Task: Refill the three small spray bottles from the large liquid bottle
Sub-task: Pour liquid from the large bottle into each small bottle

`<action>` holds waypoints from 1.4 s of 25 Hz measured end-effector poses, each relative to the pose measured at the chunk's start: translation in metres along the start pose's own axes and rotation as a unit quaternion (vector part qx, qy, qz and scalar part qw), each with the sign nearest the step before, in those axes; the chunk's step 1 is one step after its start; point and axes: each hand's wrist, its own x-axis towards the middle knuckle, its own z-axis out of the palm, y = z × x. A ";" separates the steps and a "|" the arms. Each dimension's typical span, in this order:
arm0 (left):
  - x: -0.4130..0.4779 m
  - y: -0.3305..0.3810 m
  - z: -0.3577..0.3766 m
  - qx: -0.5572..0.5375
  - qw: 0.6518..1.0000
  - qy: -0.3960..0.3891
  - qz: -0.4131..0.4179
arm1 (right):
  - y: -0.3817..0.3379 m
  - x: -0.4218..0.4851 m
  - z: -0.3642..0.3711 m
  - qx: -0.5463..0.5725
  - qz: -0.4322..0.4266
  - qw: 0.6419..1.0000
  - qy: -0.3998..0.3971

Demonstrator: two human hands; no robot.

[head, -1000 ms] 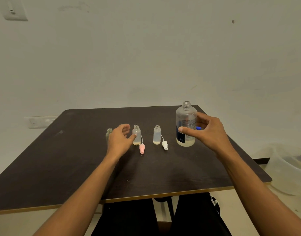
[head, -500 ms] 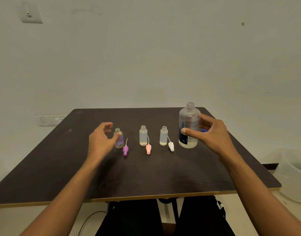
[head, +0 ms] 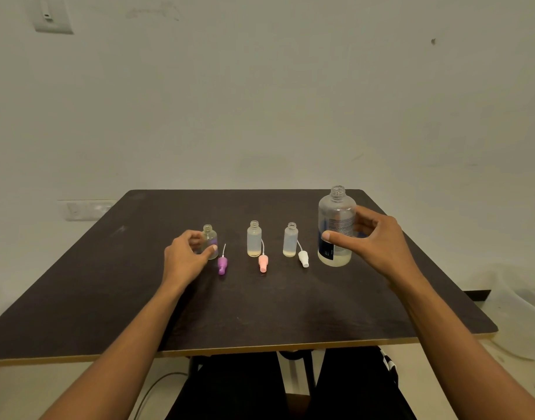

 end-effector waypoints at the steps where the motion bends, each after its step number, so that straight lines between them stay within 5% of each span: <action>1: 0.000 0.003 -0.002 -0.005 1.000 0.002 0.000 | -0.001 0.000 0.000 -0.001 0.001 1.000 0.001; 15: -0.077 0.124 -0.001 -0.182 0.967 -0.066 0.165 | -0.018 0.014 -0.002 -0.102 -0.088 0.991 0.004; 35: -0.091 0.135 0.007 -0.183 0.965 -0.079 0.172 | -0.031 0.032 -0.011 -0.273 -0.219 0.937 0.009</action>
